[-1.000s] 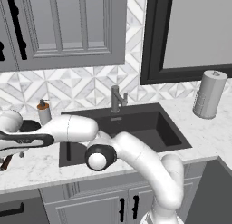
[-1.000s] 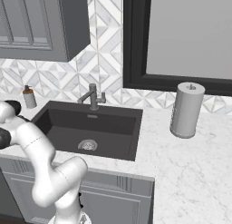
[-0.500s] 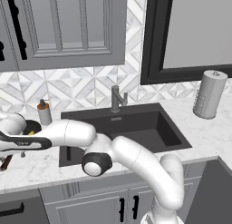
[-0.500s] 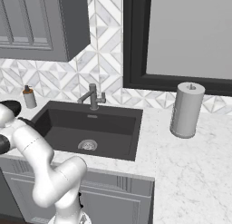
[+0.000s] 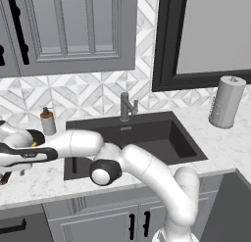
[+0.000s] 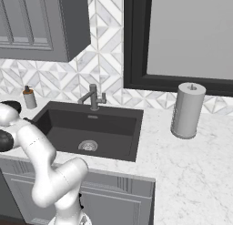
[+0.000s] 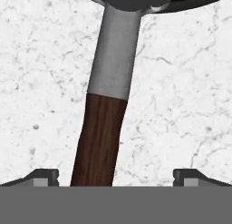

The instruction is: Pick the pan and sponge and place them into the sink. Then turn on the water.

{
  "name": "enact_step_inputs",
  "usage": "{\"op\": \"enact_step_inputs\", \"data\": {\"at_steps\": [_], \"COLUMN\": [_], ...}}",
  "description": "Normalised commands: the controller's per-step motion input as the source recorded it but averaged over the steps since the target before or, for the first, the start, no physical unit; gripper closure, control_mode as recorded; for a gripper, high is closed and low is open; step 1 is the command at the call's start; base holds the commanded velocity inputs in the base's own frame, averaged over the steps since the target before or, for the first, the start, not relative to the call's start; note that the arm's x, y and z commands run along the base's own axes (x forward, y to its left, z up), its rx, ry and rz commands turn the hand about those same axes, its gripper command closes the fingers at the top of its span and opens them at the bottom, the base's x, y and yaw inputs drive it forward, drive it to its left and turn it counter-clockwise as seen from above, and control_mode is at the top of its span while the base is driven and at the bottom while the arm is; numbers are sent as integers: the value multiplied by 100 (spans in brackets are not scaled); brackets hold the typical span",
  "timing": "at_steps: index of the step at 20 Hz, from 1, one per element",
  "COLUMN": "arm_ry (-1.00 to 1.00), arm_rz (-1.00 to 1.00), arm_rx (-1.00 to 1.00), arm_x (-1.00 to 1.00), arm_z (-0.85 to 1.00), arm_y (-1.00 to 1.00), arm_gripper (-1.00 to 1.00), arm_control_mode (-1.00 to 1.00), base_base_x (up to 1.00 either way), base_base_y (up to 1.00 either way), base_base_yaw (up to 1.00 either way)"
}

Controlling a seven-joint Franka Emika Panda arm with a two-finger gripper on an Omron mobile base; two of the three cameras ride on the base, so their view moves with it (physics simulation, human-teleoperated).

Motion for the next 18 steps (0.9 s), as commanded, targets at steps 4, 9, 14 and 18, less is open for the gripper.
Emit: {"op": "enact_step_inputs", "data": {"at_steps": [4,9,14,18], "arm_ry": [10,6,4,4], "arm_rz": [0,0,0,0], "arm_rx": [0,0,-2,-7], "arm_x": [4,9,11,2], "arm_z": [-12,0,0,-13], "arm_y": [45,45,35,19], "arm_gripper": [-100,-100,-100,100], "arm_control_mode": [-100,-100,-100,-100], "base_base_x": [0,0,0,0], "base_base_y": [0,0,0,0], "base_base_yaw": [0,0,0,0]}}
